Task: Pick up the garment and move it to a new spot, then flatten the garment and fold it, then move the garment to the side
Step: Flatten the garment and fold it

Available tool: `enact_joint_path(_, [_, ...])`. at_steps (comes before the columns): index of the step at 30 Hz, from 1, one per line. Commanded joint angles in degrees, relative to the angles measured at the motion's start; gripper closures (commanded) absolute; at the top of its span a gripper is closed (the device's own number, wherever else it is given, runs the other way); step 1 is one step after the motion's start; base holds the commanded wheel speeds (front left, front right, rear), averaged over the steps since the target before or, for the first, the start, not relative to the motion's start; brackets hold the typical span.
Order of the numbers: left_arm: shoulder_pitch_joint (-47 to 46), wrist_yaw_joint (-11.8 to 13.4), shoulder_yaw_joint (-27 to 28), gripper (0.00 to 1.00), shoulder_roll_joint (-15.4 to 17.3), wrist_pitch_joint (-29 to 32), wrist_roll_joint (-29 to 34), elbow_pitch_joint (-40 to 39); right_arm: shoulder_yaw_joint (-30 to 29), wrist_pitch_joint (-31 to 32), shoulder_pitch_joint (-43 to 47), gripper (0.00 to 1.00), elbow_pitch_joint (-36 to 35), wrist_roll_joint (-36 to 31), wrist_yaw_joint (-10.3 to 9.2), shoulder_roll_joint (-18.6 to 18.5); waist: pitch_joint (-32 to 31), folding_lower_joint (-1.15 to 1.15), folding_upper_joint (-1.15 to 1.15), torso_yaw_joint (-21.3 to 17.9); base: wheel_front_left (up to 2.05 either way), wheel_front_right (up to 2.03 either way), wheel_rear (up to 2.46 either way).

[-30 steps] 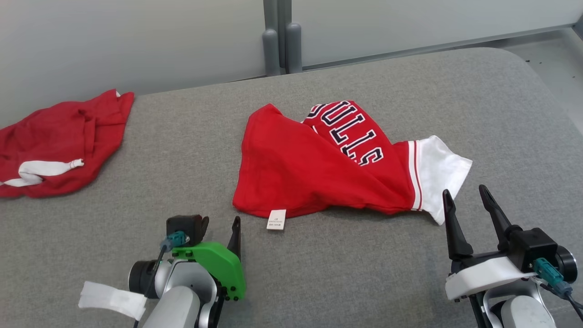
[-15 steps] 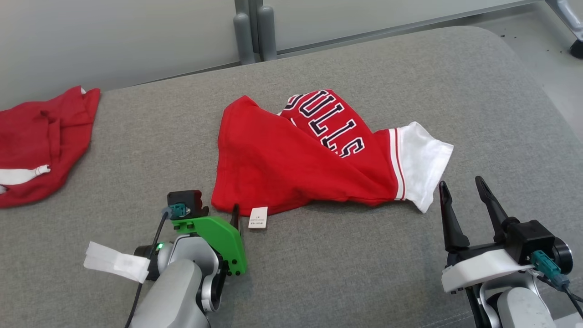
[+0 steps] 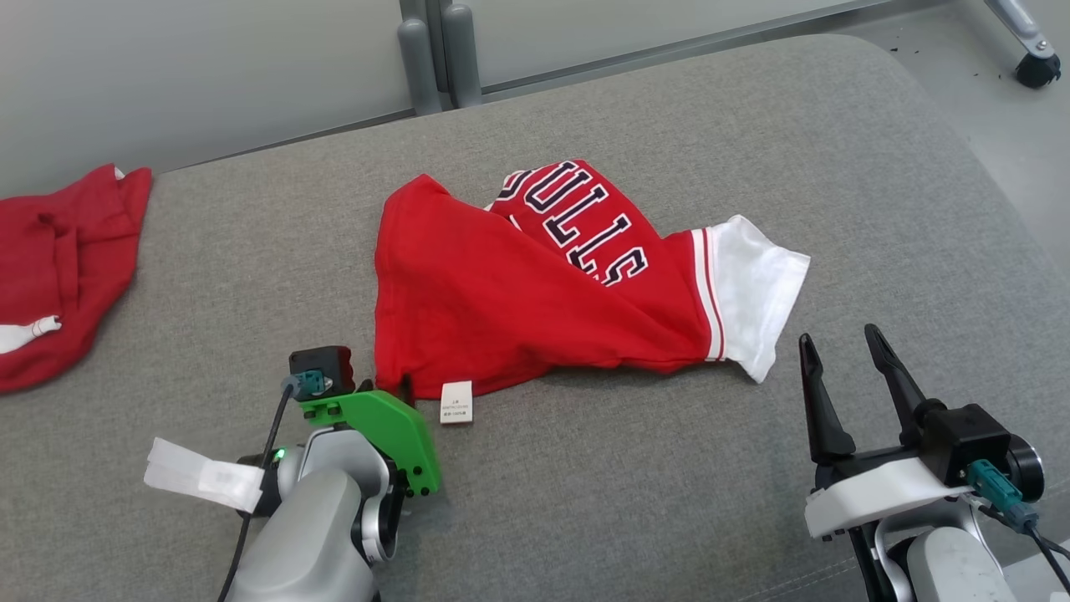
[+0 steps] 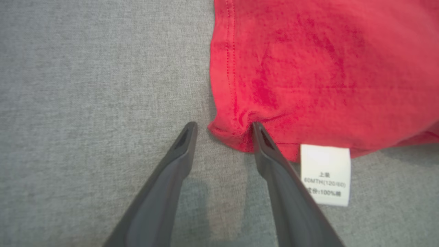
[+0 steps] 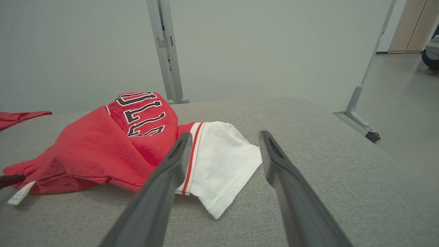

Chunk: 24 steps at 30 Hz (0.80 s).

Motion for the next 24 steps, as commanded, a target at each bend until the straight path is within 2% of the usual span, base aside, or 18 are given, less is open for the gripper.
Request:
enact_joint_path(1, [-1.1,-0.2,-0.4,0.51,0.1,-0.6,-0.1,0.8,0.1,-0.2,-0.7,0.0,0.0,0.3,0.01,-0.2,0.0,0.0,0.56,-0.2,0.0,0.0,0.0])
enact_joint_path(4, [-1.6,-0.5,-1.1,0.54,0.2,-1.0,-0.5,1.6,0.2,-0.3,-0.7,0.0,0.1,0.1,0.01,-0.2,0.0,0.0,0.56,-0.4,0.0,0.0,0.0])
enact_joint_path(5, [-1.8,-0.5,-1.5,0.57,0.2,-1.3,-0.8,1.9,0.2,-0.3,-0.8,0.0,0.1,0.0,0.01,-0.2,-0.1,0.0,0.56,-0.4,0.0,0.0,0.0])
enact_joint_path(7, [-2.0,-0.7,-2.4,0.7,0.1,-1.6,-1.3,2.6,0.2,-0.3,-0.7,0.0,0.2,-0.1,0.01,-0.2,-0.3,0.0,0.56,-0.5,0.0,0.0,0.0])
enact_joint_path(8, [-2.1,-0.8,-2.8,0.85,0.2,-1.9,-1.6,3.0,0.2,-0.3,-0.7,0.0,0.3,-0.1,0.01,-0.2,-0.4,0.0,0.56,-0.5,0.0,0.0,0.0])
enact_joint_path(10, [-2.4,-0.9,-3.5,1.0,0.2,-3.1,-2.2,3.2,0.1,-0.3,-0.5,0.0,0.3,-0.2,0.01,-0.2,-0.5,0.0,0.56,-0.4,0.0,0.0,0.0])
enact_joint_path(19, [-1.8,-1.1,-3.9,1.0,0.2,-9.8,-3.5,3.7,-2.0,-0.3,1.0,0.0,0.7,-0.7,0.01,-0.2,-1.9,0.0,0.56,2.2,0.0,0.0,0.0])
enact_joint_path(24, [0.7,0.0,-2.3,1.0,2.5,-13.1,-4.0,1.2,-3.9,-0.2,1.3,0.0,1.6,-1.3,0.01,-0.2,-2.3,0.0,0.56,4.4,0.0,0.0,0.0])
